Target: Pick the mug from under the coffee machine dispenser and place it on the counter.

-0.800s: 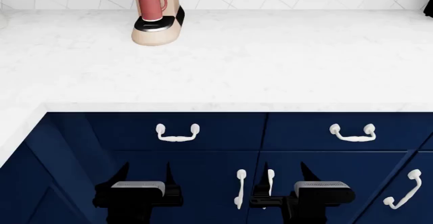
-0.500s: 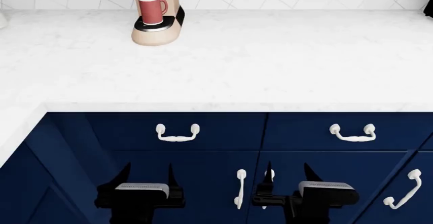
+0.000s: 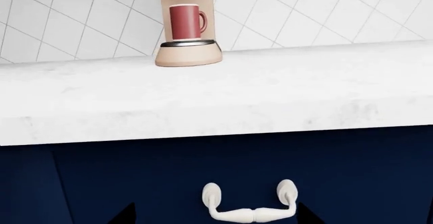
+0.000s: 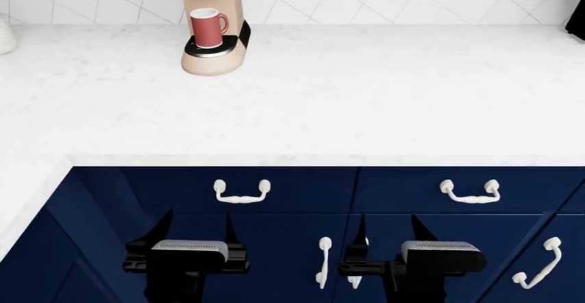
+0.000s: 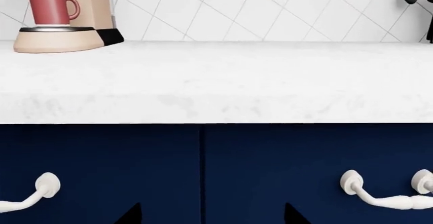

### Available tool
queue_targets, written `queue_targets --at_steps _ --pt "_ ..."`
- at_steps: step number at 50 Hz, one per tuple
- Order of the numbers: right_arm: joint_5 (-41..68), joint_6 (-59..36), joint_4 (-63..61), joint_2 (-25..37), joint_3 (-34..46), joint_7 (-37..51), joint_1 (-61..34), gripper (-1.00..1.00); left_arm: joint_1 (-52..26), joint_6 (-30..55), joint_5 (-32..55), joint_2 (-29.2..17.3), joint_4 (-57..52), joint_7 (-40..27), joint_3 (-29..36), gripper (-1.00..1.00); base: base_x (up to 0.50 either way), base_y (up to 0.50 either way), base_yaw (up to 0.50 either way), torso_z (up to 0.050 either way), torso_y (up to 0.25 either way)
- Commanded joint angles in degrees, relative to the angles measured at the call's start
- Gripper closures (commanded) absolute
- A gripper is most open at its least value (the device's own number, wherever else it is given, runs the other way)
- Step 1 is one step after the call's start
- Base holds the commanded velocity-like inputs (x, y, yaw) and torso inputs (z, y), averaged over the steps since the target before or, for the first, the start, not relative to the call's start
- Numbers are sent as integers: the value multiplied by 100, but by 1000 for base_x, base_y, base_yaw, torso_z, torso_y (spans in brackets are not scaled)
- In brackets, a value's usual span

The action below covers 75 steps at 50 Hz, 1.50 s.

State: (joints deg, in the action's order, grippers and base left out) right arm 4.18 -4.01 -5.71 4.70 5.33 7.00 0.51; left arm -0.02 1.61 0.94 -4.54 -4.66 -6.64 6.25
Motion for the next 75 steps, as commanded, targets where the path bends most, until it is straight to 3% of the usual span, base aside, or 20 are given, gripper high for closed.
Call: queue_targets --at_steps 1,11,17,19,26,27,30,34,36,41,46,54,66,75 --pt "109 -1119 -1359 260 210 -5 94 -100 -119 1485 249 -222 -1364 -17 -9 -100 0 0 0 50 6" --pt "1152 -3392 -3137 783 -43 -340 -580 -100 -575 3643 909 -634 -2861 216 -388 -100 0 0 0 50 6" --pt "2349 -5335 -4319 867 -885 -183 -1423 -100 -667 4551 1105 -1024 -3800 390 -275 -100 0 0 0 50 5" --pt "2572 -5744 -4501 876 -1020 -123 -1630 -100 -854 4442 916 -1140 -3701 346 -153 -100 0 0 0 50 5" --pt "3426 -7366 -4950 803 -1566 109 -2674 -100 -1604 6149 1860 -917 -4329 560 -769 -100 0 0 0 50 5" --pt "3432 -7513 -4991 899 -1501 160 -2814 -100 -1676 6000 1714 -1049 -4388 519 -618 -100 0 0 0 50 6" --pt "3283 -7434 -4872 1132 -1201 194 -2820 -100 -2031 6322 1826 -1059 -4431 522 -778 -100 0 0 0 50 6" --pt "3411 -7705 -4910 1122 -1311 253 -3037 -100 -2629 7522 2448 -759 -4823 650 -1492 -100 0 0 0 50 7" --pt "3291 -7610 -4830 1309 -1112 280 -3071 -100 -2667 7468 2348 -929 -4858 580 -1295 -100 0 0 0 50 10" --pt "3159 -7669 -4720 1516 -809 412 -3168 -100 -3111 8192 2683 -661 -4932 659 -1845 -100 0 0 0 50 21" --pt "3460 -8076 -4805 1287 -1206 411 -3304 -100 -3341 8646 2885 -498 -4955 678 -2169 -100 0 0 0 49 20" --pt "3689 -8246 -4714 1026 -1692 502 -3364 -100 -3321 8596 3015 -521 -4737 583 -2154 -100 155 0 0 50 21" --pt "3724 -8156 -4415 1190 -1375 563 -3600 -100 -3398 8814 3466 -388 -4317 220 -2365 -100 470 0 0 49 20" --pt "4416 -8581 -4656 1190 -1760 1036 -3746 -100 -3283 8764 3664 -459 -4492 -24 -2492 -100 480 0 0 49 21"
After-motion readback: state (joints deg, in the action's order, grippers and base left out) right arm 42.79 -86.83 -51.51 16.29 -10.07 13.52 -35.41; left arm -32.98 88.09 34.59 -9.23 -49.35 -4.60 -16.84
